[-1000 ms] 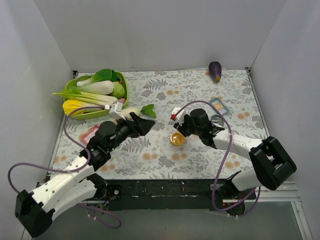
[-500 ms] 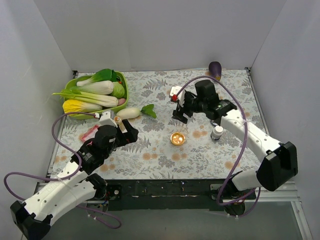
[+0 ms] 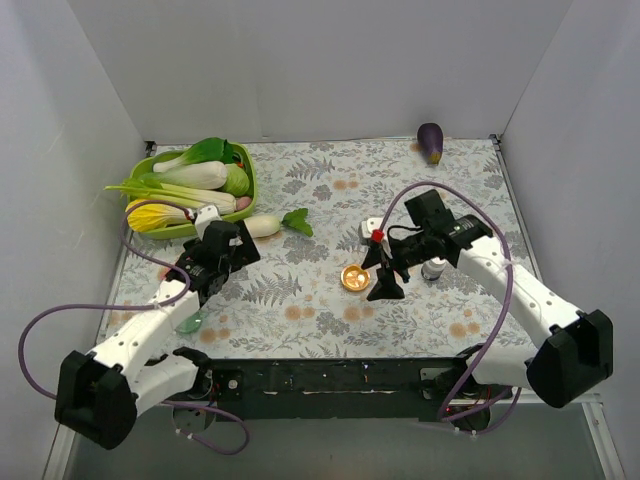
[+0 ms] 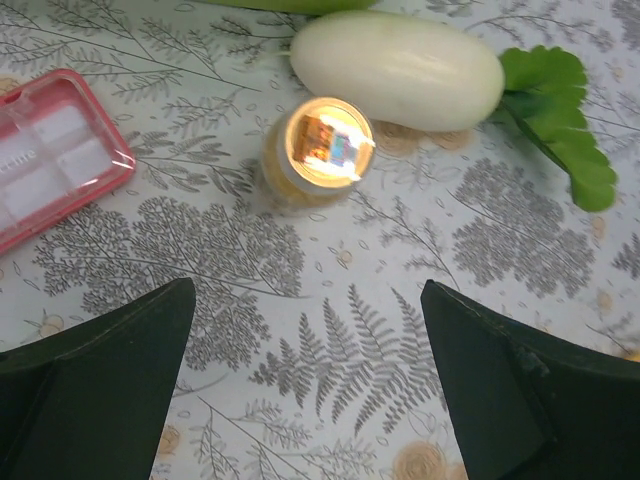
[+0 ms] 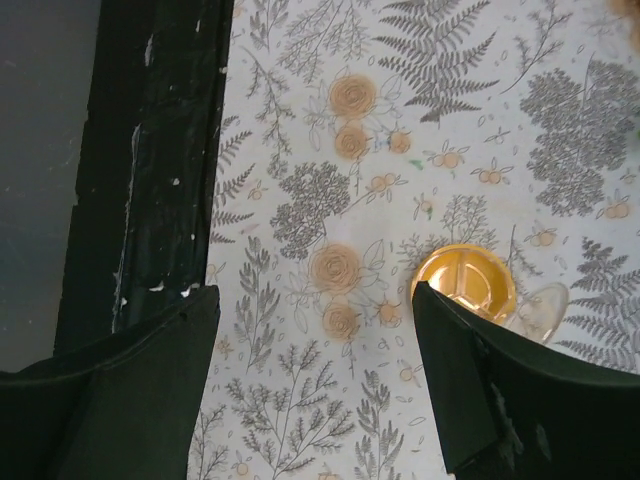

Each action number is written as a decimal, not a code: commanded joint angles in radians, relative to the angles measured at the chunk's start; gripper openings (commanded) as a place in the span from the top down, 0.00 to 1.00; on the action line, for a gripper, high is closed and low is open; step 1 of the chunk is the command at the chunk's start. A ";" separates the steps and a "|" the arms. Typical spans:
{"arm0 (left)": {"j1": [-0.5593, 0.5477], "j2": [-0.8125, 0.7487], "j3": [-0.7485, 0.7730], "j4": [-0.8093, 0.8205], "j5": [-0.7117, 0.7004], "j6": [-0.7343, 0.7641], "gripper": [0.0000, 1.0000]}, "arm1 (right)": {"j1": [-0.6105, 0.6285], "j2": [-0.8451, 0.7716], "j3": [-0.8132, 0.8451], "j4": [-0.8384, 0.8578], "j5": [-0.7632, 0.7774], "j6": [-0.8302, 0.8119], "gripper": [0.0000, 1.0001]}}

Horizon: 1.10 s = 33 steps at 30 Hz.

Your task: Sort the pills into containers

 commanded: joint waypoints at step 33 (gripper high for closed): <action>0.197 0.433 0.244 0.091 0.172 0.215 0.44 | -0.059 -0.182 -0.351 0.412 -0.179 0.266 0.14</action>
